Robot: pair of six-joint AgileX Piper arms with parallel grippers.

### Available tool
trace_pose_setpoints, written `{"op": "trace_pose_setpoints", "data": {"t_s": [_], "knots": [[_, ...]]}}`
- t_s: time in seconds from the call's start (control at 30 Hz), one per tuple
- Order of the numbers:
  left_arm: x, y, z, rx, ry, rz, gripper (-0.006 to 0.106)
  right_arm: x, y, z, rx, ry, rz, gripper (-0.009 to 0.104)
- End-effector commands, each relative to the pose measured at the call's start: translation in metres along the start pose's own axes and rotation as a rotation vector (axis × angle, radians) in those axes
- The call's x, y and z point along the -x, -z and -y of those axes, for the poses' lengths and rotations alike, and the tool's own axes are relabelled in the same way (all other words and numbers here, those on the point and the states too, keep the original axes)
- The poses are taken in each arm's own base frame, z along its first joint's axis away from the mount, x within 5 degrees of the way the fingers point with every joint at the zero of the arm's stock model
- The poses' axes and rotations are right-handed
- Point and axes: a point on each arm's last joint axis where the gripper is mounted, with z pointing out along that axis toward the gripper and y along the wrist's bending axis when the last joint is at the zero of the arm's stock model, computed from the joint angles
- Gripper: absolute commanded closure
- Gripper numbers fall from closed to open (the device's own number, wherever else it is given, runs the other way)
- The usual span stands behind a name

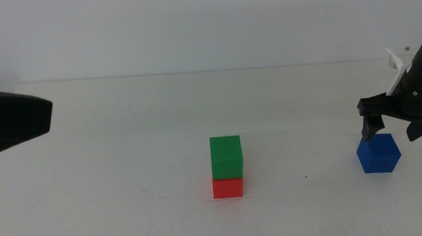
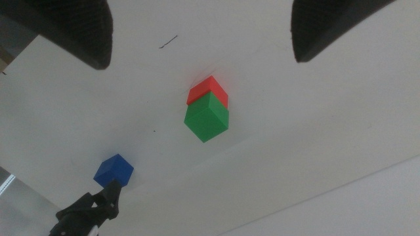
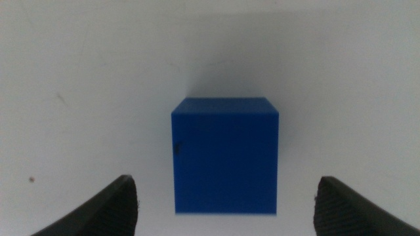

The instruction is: Stack red cubes first, then green, then blue cubes in a specific spot.

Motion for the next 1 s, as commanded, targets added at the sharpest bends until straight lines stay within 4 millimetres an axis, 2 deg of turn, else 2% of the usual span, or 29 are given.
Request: {"op": "trace_pose_setpoints", "data": {"t_s": [0.0,0.33,0.43,0.5,0.53,0.63,0.67,0.7,0.77,0.97], "knots": [[0.011,0.005,0.002,-0.005,0.008,0.089,0.008,0.009,0.018,0.002,-0.002,0.003,0.097,0.022],[0.011,0.005,0.002,-0.005,0.008,0.089,0.008,0.013,-0.014,0.002,-0.011,0.002,0.03,0.022],[0.011,0.005,0.002,-0.005,0.008,0.089,0.008,0.013,-0.021,0.002,-0.013,0.004,0.011,0.025],[0.011,0.005,0.002,-0.005,0.008,0.089,0.008,0.013,-0.024,0.002,-0.014,0.01,0.004,0.033],[0.011,0.005,0.002,-0.005,0.008,0.089,0.008,0.013,-0.024,0.002,-0.015,0.011,0.003,0.041],[0.011,0.005,0.002,-0.005,0.008,0.089,0.008,0.011,-0.022,0.001,-0.016,0.013,-0.004,0.077],[0.011,0.005,0.002,-0.005,0.008,0.089,0.008,0.011,-0.016,0.0,-0.016,0.024,-0.009,0.09],[0.011,0.005,0.002,-0.005,0.008,0.089,0.008,0.009,-0.009,-0.003,-0.014,0.035,-0.017,0.097],[0.011,0.005,0.002,-0.005,0.008,0.089,0.008,0.005,0.012,-0.015,0.005,0.046,-0.026,0.096],[0.011,0.005,0.002,-0.005,0.008,0.089,0.008,0.002,0.1,-0.071,0.021,0.046,0.091,0.096]]}}
